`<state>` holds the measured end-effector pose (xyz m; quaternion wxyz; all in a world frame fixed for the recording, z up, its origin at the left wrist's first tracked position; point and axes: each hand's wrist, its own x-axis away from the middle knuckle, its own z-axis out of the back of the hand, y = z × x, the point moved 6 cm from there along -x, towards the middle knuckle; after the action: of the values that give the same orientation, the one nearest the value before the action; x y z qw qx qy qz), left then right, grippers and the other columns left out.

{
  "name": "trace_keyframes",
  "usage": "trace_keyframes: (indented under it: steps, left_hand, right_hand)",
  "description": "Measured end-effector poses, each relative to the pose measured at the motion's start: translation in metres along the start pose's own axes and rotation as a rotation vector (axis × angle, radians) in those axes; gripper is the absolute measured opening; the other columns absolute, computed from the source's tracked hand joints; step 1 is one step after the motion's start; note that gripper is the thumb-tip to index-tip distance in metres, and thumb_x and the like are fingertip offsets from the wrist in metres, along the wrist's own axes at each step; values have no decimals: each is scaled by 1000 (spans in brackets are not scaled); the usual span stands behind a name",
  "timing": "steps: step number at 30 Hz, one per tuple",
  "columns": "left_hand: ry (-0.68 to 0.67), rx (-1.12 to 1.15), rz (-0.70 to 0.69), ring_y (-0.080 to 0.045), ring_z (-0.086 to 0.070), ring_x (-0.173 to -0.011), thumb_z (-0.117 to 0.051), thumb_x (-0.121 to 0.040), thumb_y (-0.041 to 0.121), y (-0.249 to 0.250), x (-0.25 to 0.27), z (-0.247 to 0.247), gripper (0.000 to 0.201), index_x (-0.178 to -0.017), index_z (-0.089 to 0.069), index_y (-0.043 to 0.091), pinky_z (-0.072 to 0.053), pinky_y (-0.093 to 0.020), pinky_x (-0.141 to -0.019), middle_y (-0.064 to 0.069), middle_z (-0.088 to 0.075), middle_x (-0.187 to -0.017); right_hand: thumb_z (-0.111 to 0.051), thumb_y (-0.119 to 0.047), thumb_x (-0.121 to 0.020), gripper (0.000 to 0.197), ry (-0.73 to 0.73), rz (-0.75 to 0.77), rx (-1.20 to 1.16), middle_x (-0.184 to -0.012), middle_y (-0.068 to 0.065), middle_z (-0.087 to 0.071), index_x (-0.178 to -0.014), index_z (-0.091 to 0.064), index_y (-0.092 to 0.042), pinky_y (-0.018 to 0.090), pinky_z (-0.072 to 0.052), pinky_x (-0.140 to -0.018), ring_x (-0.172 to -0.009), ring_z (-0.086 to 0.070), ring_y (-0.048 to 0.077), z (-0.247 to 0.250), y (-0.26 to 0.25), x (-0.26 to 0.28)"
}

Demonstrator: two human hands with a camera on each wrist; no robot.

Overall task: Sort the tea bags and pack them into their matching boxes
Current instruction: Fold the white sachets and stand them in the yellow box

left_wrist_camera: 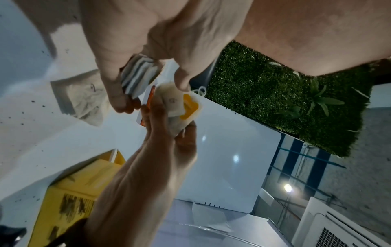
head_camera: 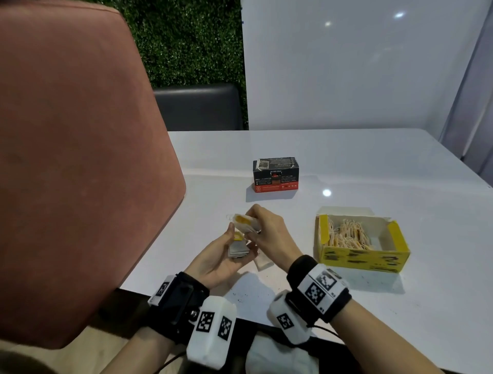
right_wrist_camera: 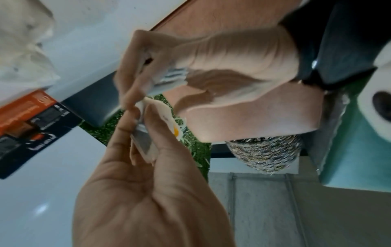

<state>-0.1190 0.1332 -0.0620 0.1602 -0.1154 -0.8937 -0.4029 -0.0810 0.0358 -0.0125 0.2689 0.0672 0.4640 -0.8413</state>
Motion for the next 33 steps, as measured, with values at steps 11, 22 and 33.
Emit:
trace_keyframes:
  steps: [11,22,33]
  left_hand:
    - [-23,86,13,-31,-55,-100,-32,-101,21,3,1,2,36,-115,-52,-5,-54,-45,-81,-24,-58,-108]
    - [-45,69,55,-29,-58,-83,-35,-97,24,-3,1,2,36,-107,-57,-2,-56,-41,-79,-20,-64,-91]
    - [-71,75,9,-23,-61,-88,-29,-100,39,-3,1,-7,49,-105,-60,1,-45,-42,-96,-12,-66,-91]
  right_hand:
    - [-57,-11,-86,10,-148,-46,83,-89,13,-67,-90,-64,-4,29,-44,-65,-79,-58,23,2,-8,-4]
    - [-62,3,-84,25,-158,-470,-864,-80,14,-61,-107,-53,6,25,-57,-62,-63,-63,21,0,19,-3]
    - [-76,-15,-73,51,-28,-303,-286,-77,0,-53,-114,-46,-12,17,-48,-60,-70,-56,15,-1,11,-1]
